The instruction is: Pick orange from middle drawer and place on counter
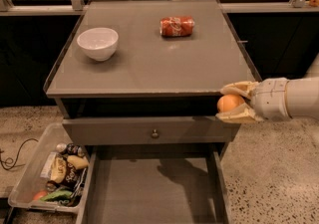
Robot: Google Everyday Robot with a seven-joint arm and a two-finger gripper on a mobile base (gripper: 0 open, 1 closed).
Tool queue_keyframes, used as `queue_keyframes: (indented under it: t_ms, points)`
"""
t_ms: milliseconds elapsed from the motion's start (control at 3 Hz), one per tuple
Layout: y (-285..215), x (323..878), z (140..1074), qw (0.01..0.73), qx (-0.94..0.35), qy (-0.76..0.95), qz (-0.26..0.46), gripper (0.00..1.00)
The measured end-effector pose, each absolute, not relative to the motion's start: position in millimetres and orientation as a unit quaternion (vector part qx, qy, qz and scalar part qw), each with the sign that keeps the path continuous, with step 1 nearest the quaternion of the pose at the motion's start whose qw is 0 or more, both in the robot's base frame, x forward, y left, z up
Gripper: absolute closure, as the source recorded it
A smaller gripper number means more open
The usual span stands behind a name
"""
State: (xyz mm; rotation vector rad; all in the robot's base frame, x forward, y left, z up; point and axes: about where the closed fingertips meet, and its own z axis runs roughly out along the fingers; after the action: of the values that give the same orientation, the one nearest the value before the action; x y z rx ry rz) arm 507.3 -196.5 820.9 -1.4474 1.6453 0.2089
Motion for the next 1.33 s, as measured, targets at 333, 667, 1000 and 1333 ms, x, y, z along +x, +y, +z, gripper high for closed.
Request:
queue_keyframes:
  t_ms: [333, 667, 1000, 1333]
  points:
    - [-196, 507, 821, 0.453, -0.586, 0.666, 0.084, 1.00]
    - [-188, 513, 837, 0.450, -0.604, 0.654, 0.069, 1.00]
    - [-163, 529, 885, 0.456, -0.643, 0.614, 0.043, 1.00]
    - [-138, 565, 928, 0.475, -0.667, 0.573, 0.032, 1.00]
